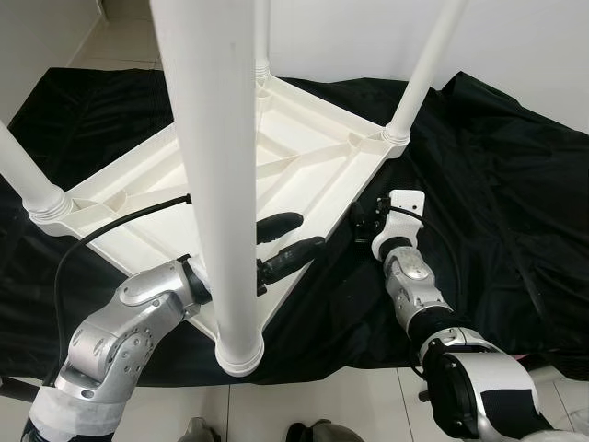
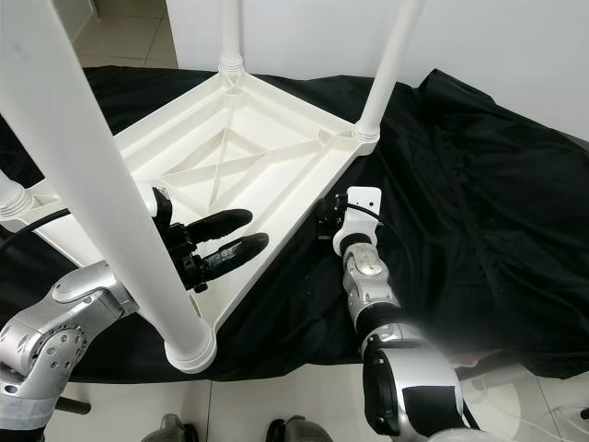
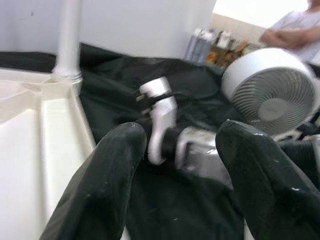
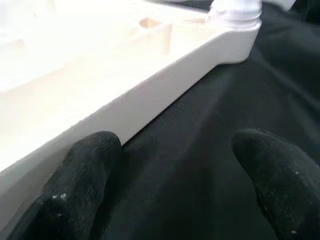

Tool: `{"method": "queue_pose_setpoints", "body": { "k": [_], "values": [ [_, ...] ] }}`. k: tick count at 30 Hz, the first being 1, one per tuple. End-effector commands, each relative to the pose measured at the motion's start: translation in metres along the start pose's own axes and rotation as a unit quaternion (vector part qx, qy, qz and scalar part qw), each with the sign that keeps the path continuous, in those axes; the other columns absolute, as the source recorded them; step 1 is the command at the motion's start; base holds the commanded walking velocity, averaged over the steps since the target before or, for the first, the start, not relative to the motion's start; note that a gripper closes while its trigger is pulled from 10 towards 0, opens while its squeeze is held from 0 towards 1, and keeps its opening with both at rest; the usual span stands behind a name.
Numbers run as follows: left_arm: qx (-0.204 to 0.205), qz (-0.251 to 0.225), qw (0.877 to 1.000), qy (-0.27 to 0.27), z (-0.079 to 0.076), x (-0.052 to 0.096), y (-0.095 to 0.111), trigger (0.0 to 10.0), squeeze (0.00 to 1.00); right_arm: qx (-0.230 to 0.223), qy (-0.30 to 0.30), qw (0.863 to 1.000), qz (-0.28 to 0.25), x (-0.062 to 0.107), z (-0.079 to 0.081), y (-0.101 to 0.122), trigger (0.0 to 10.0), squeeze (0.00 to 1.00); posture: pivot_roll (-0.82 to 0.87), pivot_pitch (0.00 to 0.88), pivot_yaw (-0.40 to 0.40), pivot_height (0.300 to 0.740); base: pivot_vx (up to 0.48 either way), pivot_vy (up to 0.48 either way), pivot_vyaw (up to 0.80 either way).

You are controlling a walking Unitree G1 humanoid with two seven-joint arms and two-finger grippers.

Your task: Building children table

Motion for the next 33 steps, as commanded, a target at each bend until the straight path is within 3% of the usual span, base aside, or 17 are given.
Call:
{"method": "queue_pose_setpoints", "body": {
  "k": [1,2,4,6,7,8,9,12,13,17,22,25,33],
  "values": [
    [-0.018,0.026,0.999,0.021,0.01,0.009,-0.006,10.0,0.0,0.011,-0.016,1.0,-0.008,0.008,-0.015,-0.006,10.0,0.0,0.05,0.134,-0.07,0.74,0.0,0.0,0.0],
    [-0.025,0.041,0.998,0.039,0.019,0.019,-0.008,10.0,0.0,0.014,-0.022,0.999,-0.021,0.014,-0.023,-0.006,10.0,0.0,0.05,0.136,-0.067,0.74,0.0,0.0,0.0],
    [-0.025,0.041,0.998,0.039,0.019,0.019,-0.008,10.0,0.0,0.014,-0.022,0.999,-0.021,0.014,-0.023,-0.006,10.0,0.0,0.05,0.136,-0.067,0.74,0.0,0.0,0.0],
    [-0.034,0.066,0.995,0.06,0.031,0.036,-0.011,10.0,0.0,0.015,-0.03,0.999,-0.04,0.024,-0.037,-0.005,10.0,0.0,0.05,0.14,-0.067,0.74,0.0,0.0,0.0],
    [-0.034,0.066,0.995,0.06,0.031,0.036,-0.011,10.0,0.0,0.015,-0.03,0.999,-0.04,0.024,-0.037,-0.005,10.0,0.0,0.05,0.14,-0.067,0.74,0.0,0.0,0.0],
    [-0.046,0.086,0.992,0.083,0.042,0.052,-0.013,10.0,0.0,0.019,-0.039,0.998,-0.053,0.032,-0.049,-0.003,10.0,0.0,0.04,0.145,-0.057,0.74,0.0,0.0,0.0],
    [-0.05,0.093,0.99,0.092,0.046,0.057,-0.014,10.0,0.0,0.02,-0.041,0.997,-0.056,0.034,-0.053,-0.002,10.0,0.0,0.04,0.145,-0.057,0.74,0.0,0.0,0.0],
    [-0.051,0.1,0.988,0.104,0.052,0.064,-0.015,10.0,0.0,0.027,-0.044,0.997,-0.059,0.037,-0.058,-0.001,10.0,0.0,0.04,0.147,-0.054,0.74,0.0,0.0,0.0],
    [-0.044,0.114,0.985,0.126,0.063,0.076,-0.019,10.0,0.0,0.027,-0.048,0.996,-0.067,0.041,-0.066,0.002,10.0,0.0,0.03,0.151,-0.051,0.74,0.0,0.0,0.0],
    [-0.049,0.139,0.979,0.141,0.071,0.09,-0.027,10.0,0.0,0.032,-0.046,0.995,-0.081,0.047,-0.072,0.008,10.0,0.0,0.03,0.156,-0.045,0.74,0.0,0.0,0.0],
    [-0.056,0.183,0.971,0.141,0.077,0.106,-0.04,10.0,0.0,0.04,-0.041,0.994,-0.092,0.057,-0.078,0.015,10.0,0.0,0.02,0.158,-0.041,0.74,0.0,0.0,0.0],
    [-0.056,0.253,0.96,0.104,0.068,0.118,-0.067,10.0,0.0,0.048,-0.047,0.994,-0.088,0.06,-0.084,0.014,10.0,0.0,0.02,0.16,-0.041,0.74,0.0,0.0,0.0],
    [-0.05,0.272,0.957,0.086,0.067,0.12,-0.076,10.0,0.0,0.049,-0.048,0.994,-0.085,0.061,-0.085,0.015,10.0,0.0,0.02,0.159,-0.039,0.74,0.0,0.0,0.0]
  ]
}}
Point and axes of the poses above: a point about 5 cm out from each wrist's last joint towards the gripper, its own x axis pointing back from the gripper into the wrist, its own y axis along the axis of the wrist's last joint, z = x × y, the point moved 5 cm from there along -x, pointing out of the wrist towards the gripper, and after that the axes turned 5 degrees about x, right-handed, at the moved point
